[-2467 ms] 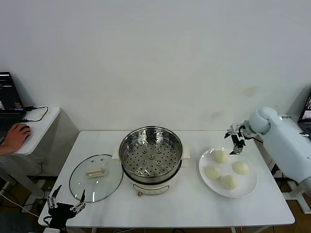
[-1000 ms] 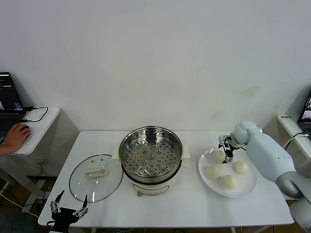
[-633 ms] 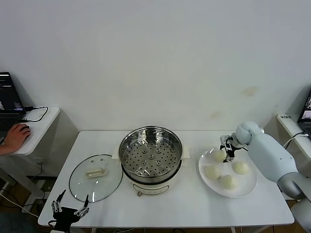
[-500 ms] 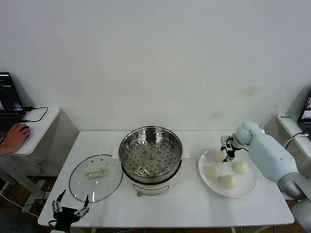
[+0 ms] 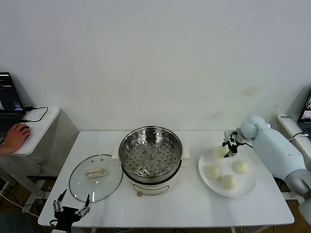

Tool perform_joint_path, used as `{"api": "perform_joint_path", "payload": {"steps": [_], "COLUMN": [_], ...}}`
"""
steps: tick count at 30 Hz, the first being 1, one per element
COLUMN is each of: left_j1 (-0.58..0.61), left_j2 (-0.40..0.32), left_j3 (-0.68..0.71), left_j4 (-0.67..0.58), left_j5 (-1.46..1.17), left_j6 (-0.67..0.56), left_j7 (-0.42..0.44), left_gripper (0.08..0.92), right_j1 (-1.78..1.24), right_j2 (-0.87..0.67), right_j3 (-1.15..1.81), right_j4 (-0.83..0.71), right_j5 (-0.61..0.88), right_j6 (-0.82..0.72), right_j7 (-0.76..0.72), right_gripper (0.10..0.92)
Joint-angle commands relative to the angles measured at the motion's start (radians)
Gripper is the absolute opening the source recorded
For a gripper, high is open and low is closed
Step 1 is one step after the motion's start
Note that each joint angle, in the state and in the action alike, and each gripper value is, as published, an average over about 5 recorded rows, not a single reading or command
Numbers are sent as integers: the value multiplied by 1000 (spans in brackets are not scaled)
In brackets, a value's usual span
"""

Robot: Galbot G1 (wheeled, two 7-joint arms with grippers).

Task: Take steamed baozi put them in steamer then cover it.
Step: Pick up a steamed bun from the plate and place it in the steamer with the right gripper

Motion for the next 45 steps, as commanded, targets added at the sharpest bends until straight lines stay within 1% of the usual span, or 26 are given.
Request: {"api": "perform_joint_path", "payload": {"steps": [1, 5, 9, 12, 15, 19, 25, 32, 38, 43, 45], "left_j1": [-3, -2, 2, 5, 11, 24, 30, 24, 22, 22, 24], "left_j2": [1, 2, 2, -2, -7, -10, -19, -22, -22, -21, -21], "left_j3": [3, 4, 2, -3, -10, -16, -16, -9, -7, -8, -9], "left_j4": [-2, -5, -11, -16, -19, -20, -7, 3, 8, 11, 9], "left_j5": [2, 6, 16, 20, 24, 29, 46, 65, 72, 72, 70], "left_j6": [-1, -4, -11, -18, -23, -28, -33, -33, -32, -32, -32], "left_j7": [-6, -13, -23, -35, -46, -52, -56, -51, -47, -47, -47], "left_gripper": [823, 823, 823, 823, 823, 823, 823, 823, 823, 823, 823], "right_j1": [158, 293, 405, 453, 476, 477, 464, 460, 444, 414, 403], "right_j2": [-47, -5, 103, 198, 289, 372, 422, 450, 474, 501, 510], "right_j3": [-80, -151, -208, -241, -264, -271, -283, -346, -378, -374, -374], "right_j4": [129, 136, 54, -23, -86, -81, 40, 121, 113, 93, 79], "right_j5": [159, 269, 382, 421, 423, 353, 191, 119, 47, -140, -164], "right_j6": [9, 95, 238, 371, 504, 608, 690, 753, 816, 840, 840], "right_j7": [-71, -147, -226, -250, -249, -237, -215, -207, -189, -95, -69], "right_gripper": [577, 577, 577, 577, 579, 585, 585, 585, 585, 585, 585]}}
